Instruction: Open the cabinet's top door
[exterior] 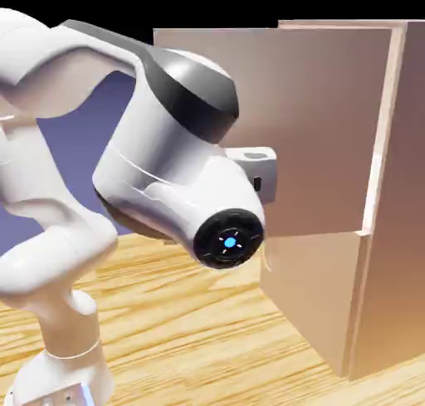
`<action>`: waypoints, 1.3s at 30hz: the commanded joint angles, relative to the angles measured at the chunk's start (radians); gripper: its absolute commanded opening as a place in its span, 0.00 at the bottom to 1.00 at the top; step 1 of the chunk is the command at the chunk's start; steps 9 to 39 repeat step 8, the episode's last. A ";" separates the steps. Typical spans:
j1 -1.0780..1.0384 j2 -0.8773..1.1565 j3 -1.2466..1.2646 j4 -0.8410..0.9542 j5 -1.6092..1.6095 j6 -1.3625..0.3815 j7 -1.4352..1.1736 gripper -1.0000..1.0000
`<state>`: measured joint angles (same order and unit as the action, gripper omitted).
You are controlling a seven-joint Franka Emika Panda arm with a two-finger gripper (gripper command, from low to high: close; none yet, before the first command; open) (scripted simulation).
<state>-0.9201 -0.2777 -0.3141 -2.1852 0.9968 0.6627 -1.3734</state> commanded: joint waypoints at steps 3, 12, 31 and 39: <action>0.015 0.101 -0.015 0.109 -0.040 -0.074 -0.052 0.00; 0.024 0.215 -0.023 0.239 -0.084 -0.160 -0.112 1.00; 0.024 0.215 -0.023 0.239 -0.084 -0.160 -0.112 1.00; 0.024 0.215 -0.023 0.239 -0.084 -0.160 -0.112 1.00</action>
